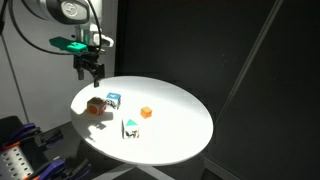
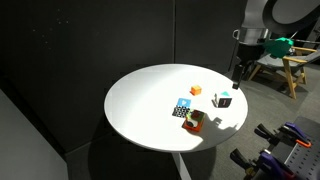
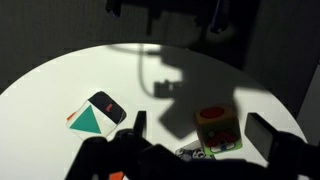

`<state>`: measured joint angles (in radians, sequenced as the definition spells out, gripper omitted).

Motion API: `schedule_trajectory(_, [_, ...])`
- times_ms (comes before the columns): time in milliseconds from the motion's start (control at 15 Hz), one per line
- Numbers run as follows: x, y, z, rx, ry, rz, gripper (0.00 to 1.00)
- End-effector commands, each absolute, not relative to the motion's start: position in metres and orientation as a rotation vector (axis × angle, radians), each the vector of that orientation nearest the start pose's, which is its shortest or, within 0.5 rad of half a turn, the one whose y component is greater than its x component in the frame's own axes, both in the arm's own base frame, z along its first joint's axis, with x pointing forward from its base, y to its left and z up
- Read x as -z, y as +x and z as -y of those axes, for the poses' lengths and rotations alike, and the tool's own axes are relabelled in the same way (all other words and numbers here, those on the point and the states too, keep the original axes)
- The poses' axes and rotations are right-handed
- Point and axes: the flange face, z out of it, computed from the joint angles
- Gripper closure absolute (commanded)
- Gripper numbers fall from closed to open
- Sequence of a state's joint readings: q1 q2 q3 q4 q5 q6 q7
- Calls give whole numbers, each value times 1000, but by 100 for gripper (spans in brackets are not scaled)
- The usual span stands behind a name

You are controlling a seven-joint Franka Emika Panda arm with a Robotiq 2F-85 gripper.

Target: Move the plush block to the left

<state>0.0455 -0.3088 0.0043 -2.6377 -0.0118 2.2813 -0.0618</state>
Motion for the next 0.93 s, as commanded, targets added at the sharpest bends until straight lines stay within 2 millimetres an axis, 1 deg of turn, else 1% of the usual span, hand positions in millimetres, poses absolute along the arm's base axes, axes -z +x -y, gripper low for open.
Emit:
schedule_trajectory(0, [-370, 384, -22, -16, -3145, 156, 0])
schedule_trajectory(200, [-386, 381, -22, 32, -3147, 148, 0])
schedule_trajectory(467, [-401, 374, -23, 24, -3148, 149, 0])
schedule_trajectory(733, [-407, 368, -25, -20, -3141, 185, 0])
schedule_trajectory(800, [-401, 375, -22, -6, -3151, 191, 0])
schedule_trajectory(867, [-402, 374, -22, -14, -3151, 195, 0])
